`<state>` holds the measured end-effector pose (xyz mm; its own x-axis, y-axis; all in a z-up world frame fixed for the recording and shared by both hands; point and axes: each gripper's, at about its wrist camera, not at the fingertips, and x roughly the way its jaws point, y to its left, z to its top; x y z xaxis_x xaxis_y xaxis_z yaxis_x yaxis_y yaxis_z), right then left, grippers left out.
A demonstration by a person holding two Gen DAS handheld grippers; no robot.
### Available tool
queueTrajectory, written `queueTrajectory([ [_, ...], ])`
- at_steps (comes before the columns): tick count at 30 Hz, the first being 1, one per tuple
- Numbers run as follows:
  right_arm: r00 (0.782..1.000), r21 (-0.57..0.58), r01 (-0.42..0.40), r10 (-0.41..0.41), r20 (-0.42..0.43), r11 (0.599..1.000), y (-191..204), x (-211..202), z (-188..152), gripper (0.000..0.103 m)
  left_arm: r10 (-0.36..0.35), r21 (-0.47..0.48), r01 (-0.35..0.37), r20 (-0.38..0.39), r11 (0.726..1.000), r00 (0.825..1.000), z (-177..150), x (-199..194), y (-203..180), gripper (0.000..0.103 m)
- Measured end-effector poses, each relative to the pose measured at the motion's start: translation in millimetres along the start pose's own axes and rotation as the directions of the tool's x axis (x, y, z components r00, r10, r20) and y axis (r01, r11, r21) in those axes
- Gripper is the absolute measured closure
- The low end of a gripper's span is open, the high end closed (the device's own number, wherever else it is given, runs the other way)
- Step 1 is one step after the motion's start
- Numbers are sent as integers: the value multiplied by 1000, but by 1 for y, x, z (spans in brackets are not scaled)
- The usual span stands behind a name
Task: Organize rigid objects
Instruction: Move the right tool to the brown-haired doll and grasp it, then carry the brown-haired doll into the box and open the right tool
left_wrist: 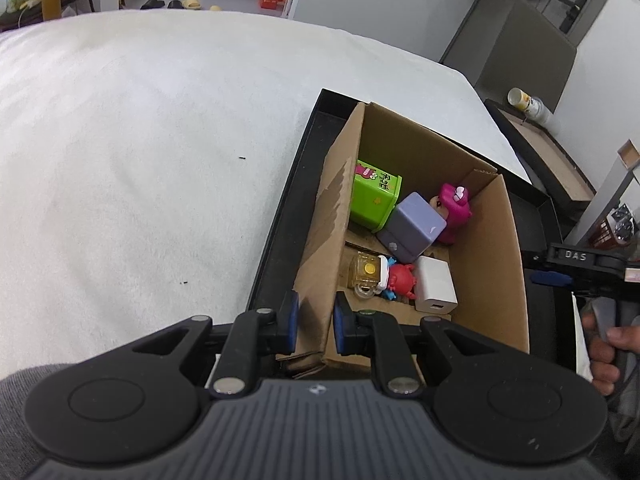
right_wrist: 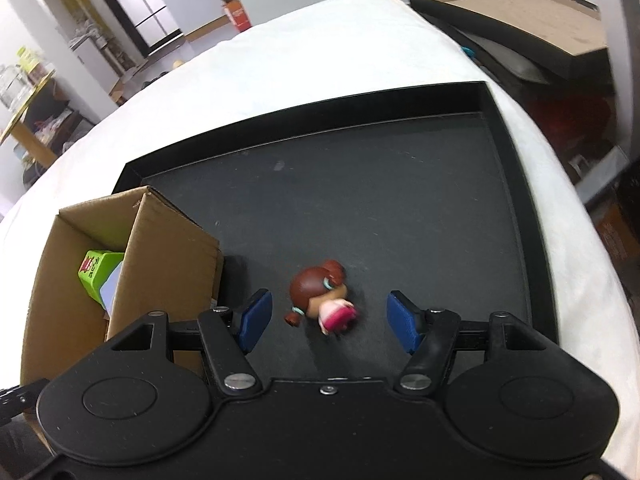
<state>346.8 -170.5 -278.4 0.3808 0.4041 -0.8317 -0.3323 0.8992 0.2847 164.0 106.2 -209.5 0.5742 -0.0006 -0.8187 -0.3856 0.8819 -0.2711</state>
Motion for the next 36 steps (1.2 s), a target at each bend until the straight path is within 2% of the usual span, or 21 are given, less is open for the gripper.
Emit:
queueTrajectory([
  [8,999,-65,16,-18,-33,998,7,18,1,42,14,2,-14,2,1000,1000,2,1,-4,87],
  [9,999,-68,21,-24,-38,997,6,20,0,54,12,-3,-12,2,1000,1000,2,1,-3,87],
  [10,999,-73,19,-23,-45,997,5,22,0,60,11,-4,-11,2,1000,1000,2,1,-3,87],
  [14,999,-116,27,-32,-42,993,9,19,-5,61,7,-6,-7,14,1000,1000,2,0,-4,87],
  [23,1000,-80,27,-28,-11,996,7,-15,-10,61,9,-14,-8,23,1000,1000,4,-4,-4,87],
  [36,999,-87,18,-21,-31,996,22,-40,-7,61,-8,-19,9,41,1000,999,4,-7,-4,87],
])
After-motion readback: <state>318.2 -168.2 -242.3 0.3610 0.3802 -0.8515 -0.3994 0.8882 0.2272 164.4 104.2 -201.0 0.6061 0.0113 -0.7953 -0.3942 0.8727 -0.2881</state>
